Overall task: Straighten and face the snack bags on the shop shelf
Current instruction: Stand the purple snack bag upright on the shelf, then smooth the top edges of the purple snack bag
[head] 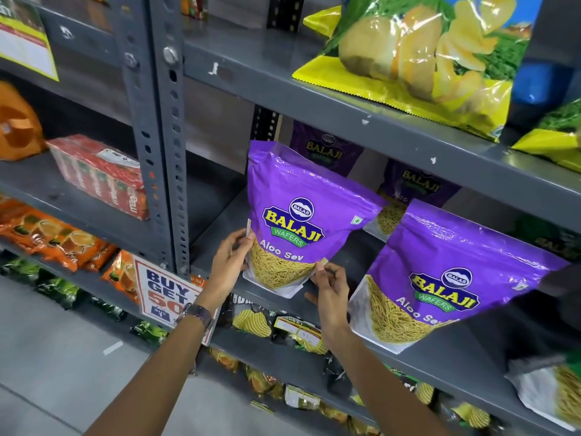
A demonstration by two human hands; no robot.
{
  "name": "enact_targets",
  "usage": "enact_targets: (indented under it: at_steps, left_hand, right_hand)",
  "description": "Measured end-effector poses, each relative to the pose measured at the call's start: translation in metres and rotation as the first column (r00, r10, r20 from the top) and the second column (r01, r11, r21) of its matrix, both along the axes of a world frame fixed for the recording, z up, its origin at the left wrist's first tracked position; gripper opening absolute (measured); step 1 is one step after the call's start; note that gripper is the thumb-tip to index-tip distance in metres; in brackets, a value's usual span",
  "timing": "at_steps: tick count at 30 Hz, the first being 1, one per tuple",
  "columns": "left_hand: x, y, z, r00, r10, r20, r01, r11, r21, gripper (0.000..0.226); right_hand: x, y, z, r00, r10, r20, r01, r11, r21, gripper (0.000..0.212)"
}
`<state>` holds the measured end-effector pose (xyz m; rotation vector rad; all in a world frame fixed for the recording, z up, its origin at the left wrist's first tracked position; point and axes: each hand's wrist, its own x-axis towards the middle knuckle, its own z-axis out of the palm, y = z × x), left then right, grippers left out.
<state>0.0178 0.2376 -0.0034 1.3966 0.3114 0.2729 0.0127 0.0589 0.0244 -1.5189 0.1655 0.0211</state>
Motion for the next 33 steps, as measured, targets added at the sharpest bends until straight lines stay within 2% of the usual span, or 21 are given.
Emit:
enact_targets:
  at_steps: [7, 9, 11, 12, 14, 16, 18, 20, 22, 24, 28, 31, 33]
  left_hand:
    - [-0.004, -0.004, -0.005, 0.996, 0.073, 0.049, -0.070, 0.996, -0.057, 0.028]
    - [-0.009, -0.011, -0.002, 0.991, 0.118, 0.065, -0.113, 0.990, -0.079, 0.047]
    - [-0.020, -0.020, 0.005, 0.971, 0.214, 0.111, -0.214, 0.977, -0.009, 0.083]
    - [-0.027, -0.025, 0.009, 0.954, 0.253, 0.158, -0.263, 0.964, 0.046, 0.091]
    - [-0.041, -0.037, 0.015, 0.913, 0.294, 0.281, -0.332, 0.938, 0.099, 0.084]
    - [-0.056, -0.052, 0.020, 0.876, 0.312, 0.368, -0.362, 0.929, 0.076, 0.065]
    - [-0.067, -0.069, 0.029, 0.862, 0.293, 0.415, -0.355, 0.931, 0.079, 0.042]
    - [-0.074, -0.085, 0.045, 0.851, 0.246, 0.464, -0.334, 0.935, 0.116, 0.030]
    - [-0.075, -0.101, 0.074, 0.823, 0.194, 0.534, -0.324, 0.932, 0.161, 0.029]
    - [-0.073, -0.117, 0.115, 0.763, 0.135, 0.632, -0.358, 0.903, 0.238, 0.029]
    - [-0.058, -0.148, 0.205, 0.598, -0.033, 0.801, -0.457, 0.807, 0.374, 0.033]
    - [-0.033, -0.173, 0.278, 0.480, -0.140, 0.866, -0.529, 0.741, 0.413, 0.038]
    - [-0.012, -0.187, 0.323, 0.462, -0.164, 0.871, -0.598, 0.668, 0.443, 0.043]
  right_hand:
    - [-0.004, 0.001, 0.000, 1.000, 0.006, -0.007, -0.006, 1.000, 0.011, 0.006]
    - [-0.003, -0.003, 0.002, 1.000, 0.025, 0.001, -0.025, 1.000, 0.010, 0.005]
    - [-0.005, -0.008, 0.004, 0.999, 0.038, 0.021, -0.038, 0.999, -0.003, 0.003]
    - [-0.009, -0.010, 0.004, 0.999, 0.034, 0.039, -0.034, 0.999, -0.011, 0.005]
    - [-0.022, -0.015, 0.001, 0.995, 0.004, 0.101, -0.001, 0.999, -0.032, 0.013]
    - [-0.041, -0.022, -0.006, 0.988, 0.000, 0.154, 0.008, 0.999, -0.050, 0.016]
    - [-0.060, -0.031, -0.012, 0.981, 0.049, 0.190, -0.033, 0.996, -0.087, 0.017]
    - [-0.071, -0.042, -0.002, 0.955, 0.079, 0.285, -0.029, 0.984, -0.176, 0.019]
    - [-0.075, -0.054, 0.024, 0.891, 0.081, 0.446, 0.041, 0.965, -0.258, 0.021]
    - [-0.077, -0.068, 0.067, 0.787, 0.127, 0.604, 0.087, 0.946, -0.312, 0.022]
    - [-0.068, -0.103, 0.163, 0.488, 0.244, 0.838, 0.295, 0.858, -0.421, 0.029]
    - [-0.051, -0.129, 0.243, 0.249, 0.272, 0.929, 0.568, 0.736, -0.368, 0.035]
    - [-0.041, -0.144, 0.295, 0.144, 0.252, 0.957, 0.713, 0.644, -0.277, 0.036]
